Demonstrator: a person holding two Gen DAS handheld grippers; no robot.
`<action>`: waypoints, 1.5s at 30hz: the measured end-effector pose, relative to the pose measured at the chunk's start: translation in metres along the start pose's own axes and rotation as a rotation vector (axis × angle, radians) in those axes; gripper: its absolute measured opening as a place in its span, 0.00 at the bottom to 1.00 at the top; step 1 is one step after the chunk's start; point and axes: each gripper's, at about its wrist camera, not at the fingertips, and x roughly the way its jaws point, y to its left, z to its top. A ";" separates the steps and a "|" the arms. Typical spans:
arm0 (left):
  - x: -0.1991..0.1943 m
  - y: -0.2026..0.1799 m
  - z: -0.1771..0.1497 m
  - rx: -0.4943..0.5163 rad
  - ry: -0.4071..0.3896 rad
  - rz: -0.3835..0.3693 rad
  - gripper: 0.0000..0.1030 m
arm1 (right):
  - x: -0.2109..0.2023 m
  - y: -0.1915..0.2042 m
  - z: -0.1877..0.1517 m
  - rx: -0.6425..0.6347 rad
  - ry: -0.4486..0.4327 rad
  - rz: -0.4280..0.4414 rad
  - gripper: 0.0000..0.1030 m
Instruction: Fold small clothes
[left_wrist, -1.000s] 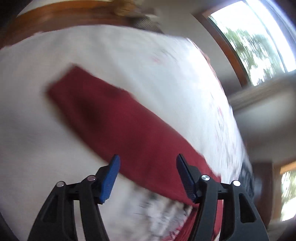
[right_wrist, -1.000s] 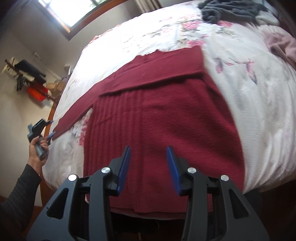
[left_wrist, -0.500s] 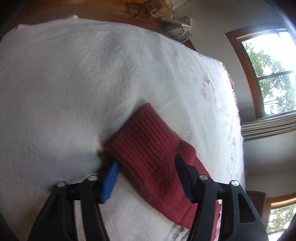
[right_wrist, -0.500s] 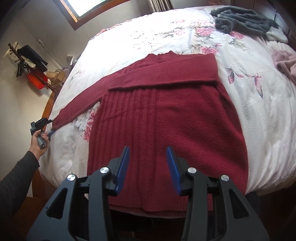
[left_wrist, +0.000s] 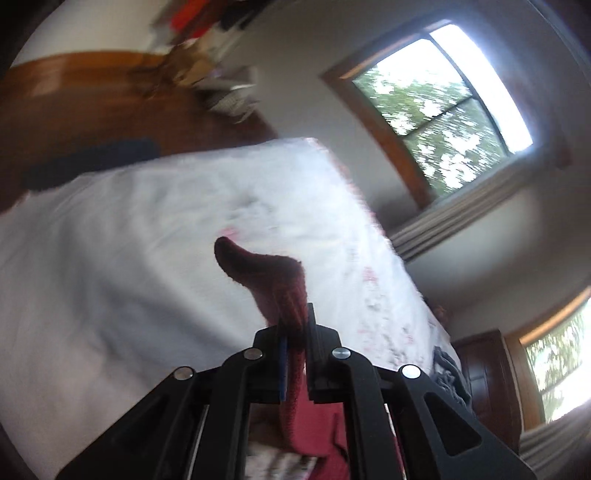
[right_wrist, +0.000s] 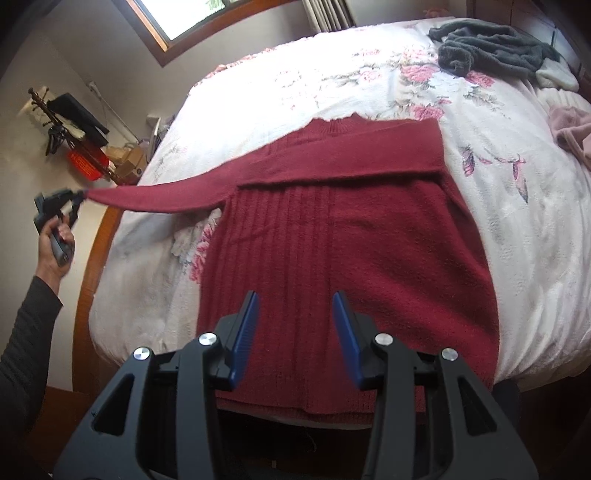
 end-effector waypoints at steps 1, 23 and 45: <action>0.007 -0.028 0.000 0.037 0.003 -0.026 0.06 | -0.006 -0.002 0.000 0.007 -0.011 0.006 0.41; 0.186 -0.324 -0.244 0.637 0.375 -0.120 0.07 | -0.048 -0.110 -0.012 0.218 -0.092 0.002 0.43; 0.222 -0.230 -0.389 0.624 0.653 -0.028 0.59 | 0.037 -0.194 0.064 0.393 0.041 0.198 0.71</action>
